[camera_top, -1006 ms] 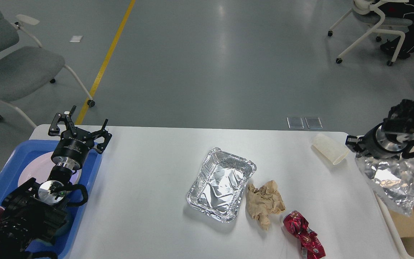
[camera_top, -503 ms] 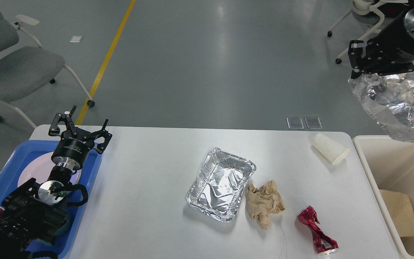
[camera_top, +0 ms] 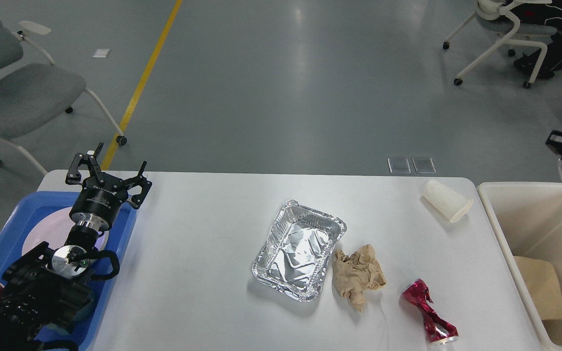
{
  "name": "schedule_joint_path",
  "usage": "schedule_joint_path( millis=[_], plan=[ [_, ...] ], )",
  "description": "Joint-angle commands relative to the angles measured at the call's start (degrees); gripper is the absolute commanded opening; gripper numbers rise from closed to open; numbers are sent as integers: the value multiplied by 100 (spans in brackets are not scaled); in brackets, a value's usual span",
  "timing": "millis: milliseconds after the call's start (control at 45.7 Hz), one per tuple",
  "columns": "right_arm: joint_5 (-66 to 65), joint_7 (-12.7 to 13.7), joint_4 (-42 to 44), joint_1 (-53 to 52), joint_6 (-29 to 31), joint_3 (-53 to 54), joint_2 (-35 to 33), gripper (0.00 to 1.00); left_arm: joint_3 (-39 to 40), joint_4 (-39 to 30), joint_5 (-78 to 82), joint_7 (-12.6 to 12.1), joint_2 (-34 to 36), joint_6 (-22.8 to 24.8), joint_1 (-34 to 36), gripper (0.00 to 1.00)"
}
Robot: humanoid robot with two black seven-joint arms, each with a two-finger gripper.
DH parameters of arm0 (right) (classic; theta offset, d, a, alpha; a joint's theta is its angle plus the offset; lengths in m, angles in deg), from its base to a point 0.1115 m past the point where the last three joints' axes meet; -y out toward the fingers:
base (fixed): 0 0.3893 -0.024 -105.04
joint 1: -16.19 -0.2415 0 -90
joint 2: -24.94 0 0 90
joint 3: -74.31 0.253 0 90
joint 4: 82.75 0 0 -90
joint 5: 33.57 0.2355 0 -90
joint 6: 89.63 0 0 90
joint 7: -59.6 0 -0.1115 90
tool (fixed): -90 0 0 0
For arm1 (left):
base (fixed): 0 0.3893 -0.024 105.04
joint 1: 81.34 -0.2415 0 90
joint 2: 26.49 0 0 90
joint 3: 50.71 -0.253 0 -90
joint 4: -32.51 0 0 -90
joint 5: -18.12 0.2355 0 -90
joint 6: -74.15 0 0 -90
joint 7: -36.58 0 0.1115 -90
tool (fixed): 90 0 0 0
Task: Tidy desktop
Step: 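Drop the foil into the bin and raise the right gripper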
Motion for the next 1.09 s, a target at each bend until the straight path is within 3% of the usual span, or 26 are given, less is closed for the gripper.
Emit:
schedule_joint_path(
  millis=[0, 109, 263, 591, 941, 1072],
  plan=[
    [21, -7, 168, 811, -573, 190, -157, 0, 1, 6, 0, 0, 0, 0, 3, 96],
    [21, -7, 651, 1426, -723, 646, -219, 59, 1, -3, 0, 0, 0, 0, 3, 96],
    [21, -8, 1424, 2499, -811, 1279, -227, 98, 1, -3, 0, 0, 0, 0, 3, 96],
    [12, -16, 1461, 2606, -732, 1508, -96, 100, 1, 6, 0, 0, 0, 0, -6, 96],
    [-6, -7, 336, 639, -504, 507, 1160, 100, 1, 6, 0, 0, 0, 8, 3, 96],
    [-5, -16, -437, -696, 277, 330, 1626, 100, -8, -3, 0, 0, 0, 0, 3, 96]
  ],
)
